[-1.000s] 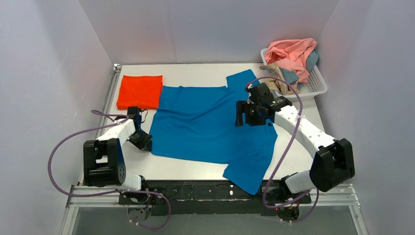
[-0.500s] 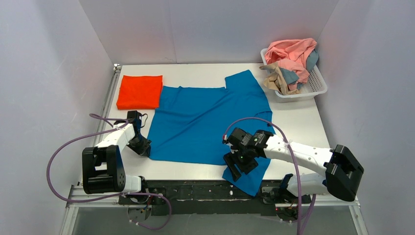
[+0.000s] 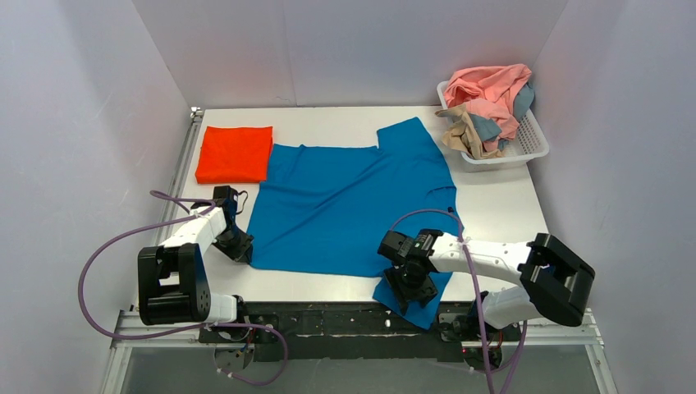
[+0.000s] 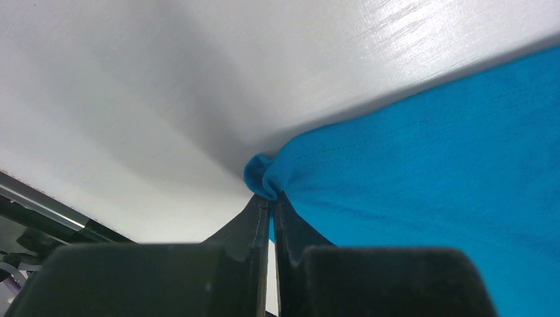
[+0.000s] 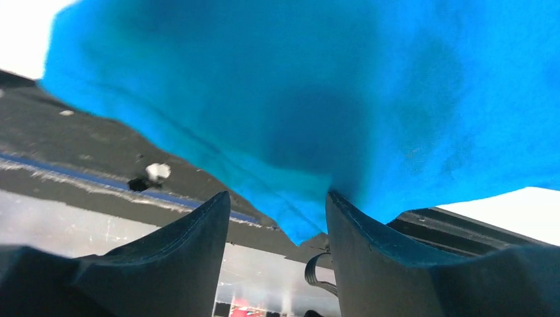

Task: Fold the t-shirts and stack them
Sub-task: Flatten out the tshirt

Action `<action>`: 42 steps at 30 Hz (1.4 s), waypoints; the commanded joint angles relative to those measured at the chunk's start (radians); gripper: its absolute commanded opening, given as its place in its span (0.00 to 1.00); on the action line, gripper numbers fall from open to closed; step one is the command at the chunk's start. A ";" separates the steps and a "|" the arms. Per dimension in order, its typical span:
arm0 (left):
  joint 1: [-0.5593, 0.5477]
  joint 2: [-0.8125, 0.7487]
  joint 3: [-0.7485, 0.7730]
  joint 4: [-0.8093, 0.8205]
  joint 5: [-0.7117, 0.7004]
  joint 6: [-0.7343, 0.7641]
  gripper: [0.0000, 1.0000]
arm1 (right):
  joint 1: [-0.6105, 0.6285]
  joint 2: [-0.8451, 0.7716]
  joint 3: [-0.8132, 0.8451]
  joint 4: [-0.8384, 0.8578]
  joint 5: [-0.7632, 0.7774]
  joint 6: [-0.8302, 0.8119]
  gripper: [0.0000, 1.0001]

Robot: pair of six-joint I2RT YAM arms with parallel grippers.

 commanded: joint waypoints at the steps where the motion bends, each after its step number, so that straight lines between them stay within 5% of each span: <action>1: 0.001 0.006 -0.002 -0.150 -0.039 0.004 0.00 | 0.006 0.042 -0.032 0.039 0.022 0.096 0.62; 7: 0.001 0.001 0.000 -0.158 -0.048 0.004 0.00 | 0.006 0.104 -0.011 0.027 0.137 0.170 0.52; 15: 0.000 -0.030 -0.001 -0.178 -0.054 -0.004 0.00 | 0.006 0.062 -0.028 0.016 0.118 0.196 0.02; 37: -0.004 -0.406 -0.150 -0.447 -0.028 -0.117 0.00 | 0.006 -0.202 -0.002 -0.359 -0.185 0.105 0.01; 42: -0.011 -0.442 -0.163 -0.443 -0.003 -0.133 0.00 | 0.004 -0.202 0.052 -0.369 -0.098 0.098 0.01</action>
